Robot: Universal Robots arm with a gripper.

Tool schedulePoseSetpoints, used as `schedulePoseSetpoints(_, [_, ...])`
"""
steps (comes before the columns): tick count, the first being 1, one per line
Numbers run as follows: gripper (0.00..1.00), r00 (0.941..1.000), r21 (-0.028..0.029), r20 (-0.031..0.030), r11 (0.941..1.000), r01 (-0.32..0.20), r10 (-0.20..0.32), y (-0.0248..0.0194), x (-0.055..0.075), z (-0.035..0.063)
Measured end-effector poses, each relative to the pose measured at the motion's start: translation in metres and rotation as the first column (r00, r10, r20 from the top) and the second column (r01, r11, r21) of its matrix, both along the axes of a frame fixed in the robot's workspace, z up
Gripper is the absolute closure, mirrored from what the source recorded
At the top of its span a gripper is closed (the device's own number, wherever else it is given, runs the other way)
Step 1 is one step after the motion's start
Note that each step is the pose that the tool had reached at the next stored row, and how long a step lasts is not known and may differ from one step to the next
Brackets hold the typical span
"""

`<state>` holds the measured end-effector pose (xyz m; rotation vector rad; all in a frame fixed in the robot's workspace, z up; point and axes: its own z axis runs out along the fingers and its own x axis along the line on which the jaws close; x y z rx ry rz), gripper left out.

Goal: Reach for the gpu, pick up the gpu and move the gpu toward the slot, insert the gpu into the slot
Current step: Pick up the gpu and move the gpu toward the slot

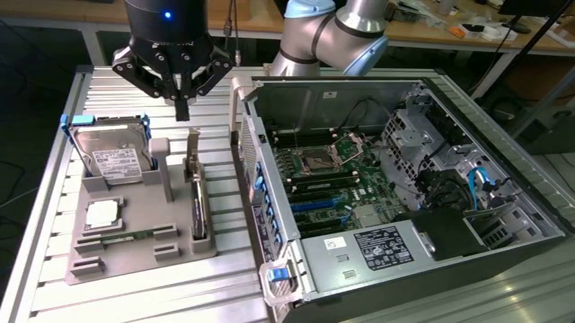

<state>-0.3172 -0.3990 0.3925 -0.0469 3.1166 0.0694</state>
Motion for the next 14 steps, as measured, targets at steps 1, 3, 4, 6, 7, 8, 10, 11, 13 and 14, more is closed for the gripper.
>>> schedulePoseSetpoints(1, [0.89, 1.0, -0.0002, -0.0001, 1.0, 0.0, 0.0, 0.0, 0.0, 0.0])
schedulePoseSetpoints(3, [0.89, 1.0, -0.0001, 0.0, 1.0, 0.0, 0.0, 0.0, 0.0, 0.0])
schedulePoseSetpoints(4, [0.89, 1.0, -0.0002, -0.0001, 1.0, 0.0, 0.0, 0.0, 0.0, 0.0])
schedulePoseSetpoints(6, [0.82, 1.0, -0.0001, -0.0013, 1.0, 0.0, 0.0, 0.0001, 0.0, -0.0006])
schedulePoseSetpoints(7, [0.82, 1.0, -0.0002, -0.0024, 1.0, 0.0, 0.0, 0.0001, 0.0, -0.0008])
schedulePoseSetpoints(8, [0.82, 1.0, -0.0002, -0.0034, 1.0, 0.0, 0.0, -0.0001, 0.0, -0.001])
schedulePoseSetpoints(10, [0.81, 1.0, -0.0001, -0.0036, 1.0, 0.0, 0.0, -0.0004, 0.0, -0.001])
schedulePoseSetpoints(11, [0.81, 1.0, -0.0001, -0.0036, 1.0, 0.0, 0.0, -0.0004, 0.0, -0.001])
schedulePoseSetpoints(13, [0.75, 1.0, -0.0002, -0.0038, 1.0, 0.0, 0.0, -0.0013, 0.0, -0.001])
schedulePoseSetpoints(14, [0.73, 1.0, -0.0001, -0.0037, 1.0, 0.0, 0.0, -0.0014, 0.0, -0.001])
